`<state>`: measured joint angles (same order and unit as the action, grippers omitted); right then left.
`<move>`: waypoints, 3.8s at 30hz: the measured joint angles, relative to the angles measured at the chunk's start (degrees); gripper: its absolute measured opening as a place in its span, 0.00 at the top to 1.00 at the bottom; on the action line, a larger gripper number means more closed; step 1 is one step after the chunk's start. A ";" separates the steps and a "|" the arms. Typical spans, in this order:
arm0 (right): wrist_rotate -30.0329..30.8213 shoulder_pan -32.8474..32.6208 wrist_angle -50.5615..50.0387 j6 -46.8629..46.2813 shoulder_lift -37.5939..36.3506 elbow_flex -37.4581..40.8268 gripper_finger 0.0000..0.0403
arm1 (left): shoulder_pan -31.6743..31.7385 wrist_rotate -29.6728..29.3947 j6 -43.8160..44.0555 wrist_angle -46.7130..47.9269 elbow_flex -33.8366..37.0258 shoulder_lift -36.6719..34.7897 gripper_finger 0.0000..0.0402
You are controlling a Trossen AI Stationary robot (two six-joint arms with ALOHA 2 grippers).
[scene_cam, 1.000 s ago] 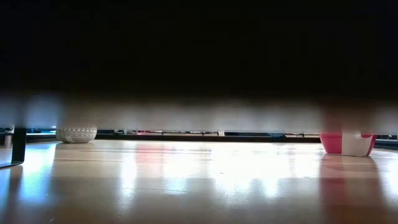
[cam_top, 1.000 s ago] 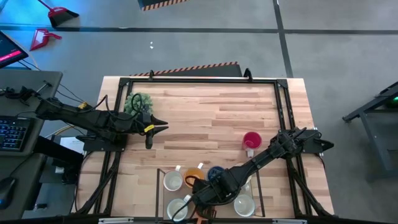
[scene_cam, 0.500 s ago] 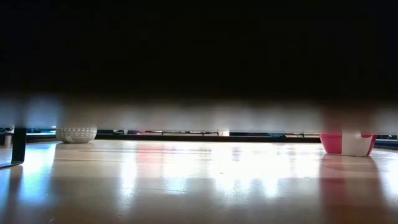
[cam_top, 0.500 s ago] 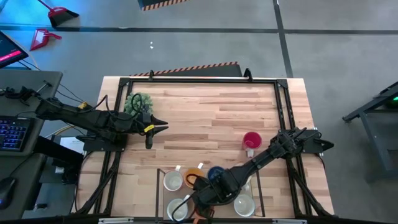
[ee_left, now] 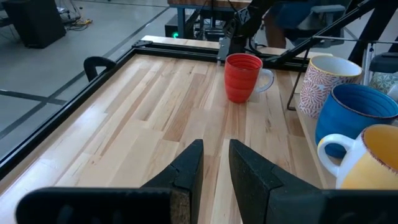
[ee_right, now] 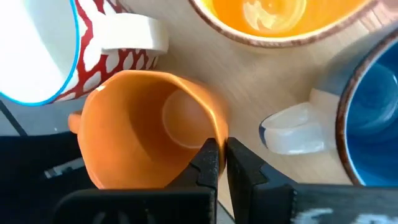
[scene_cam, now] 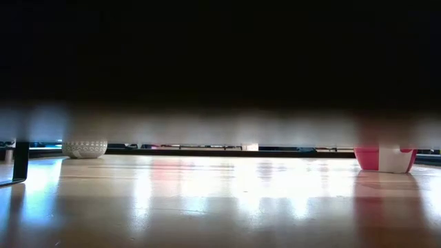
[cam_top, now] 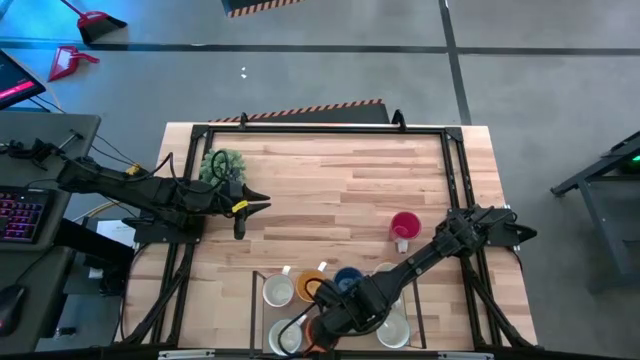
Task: Place coffee mugs
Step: Adjust the orange mug on the shelf
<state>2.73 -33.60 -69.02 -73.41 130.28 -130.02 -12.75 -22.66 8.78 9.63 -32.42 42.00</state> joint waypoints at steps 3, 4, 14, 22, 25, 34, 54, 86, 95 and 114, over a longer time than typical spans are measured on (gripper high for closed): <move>0.36 -0.61 0.14 -1.95 0.00 0.00 1.00 | 0.00 -0.01 0.00 0.02 0.00 -0.01 0.83; 0.42 -0.72 0.08 -2.79 0.00 0.00 1.00 | 0.01 -0.02 0.00 0.00 0.00 -0.02 0.83; 1.85 -1.93 -0.20 -10.35 0.00 0.00 1.00 | 0.00 -0.02 0.02 0.02 0.00 0.00 0.83; 1.21 -2.05 -0.37 -13.20 -0.02 0.00 1.00 | 0.00 -0.02 0.02 0.00 0.00 0.00 0.83; 1.04 -2.28 -0.59 -14.72 -0.07 0.00 1.00 | 0.00 -0.02 0.02 0.02 0.00 -0.01 0.83; 0.65 -2.45 0.00 -16.60 -0.09 0.00 1.00 | 0.01 -0.02 0.00 0.00 0.00 -0.01 0.83; 0.92 -0.77 1.89 -12.47 -0.09 0.00 1.00 | 0.01 -0.02 -0.01 0.01 0.00 -0.02 0.83; 2.06 0.26 5.40 -8.60 -0.09 0.00 1.00 | 0.02 -0.04 -1.42 0.00 0.00 0.00 0.83; 0.23 0.26 6.29 -8.57 -0.09 0.00 1.00 | 0.02 -0.04 -1.49 0.00 0.00 0.00 0.83; 0.73 0.26 7.85 -7.61 -0.08 -0.02 0.85 | 0.00 -0.04 -1.49 -0.02 -0.01 0.00 0.83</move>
<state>3.46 -33.34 -61.17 -81.02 130.19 -130.04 -12.75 -22.70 7.29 9.61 -32.43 42.00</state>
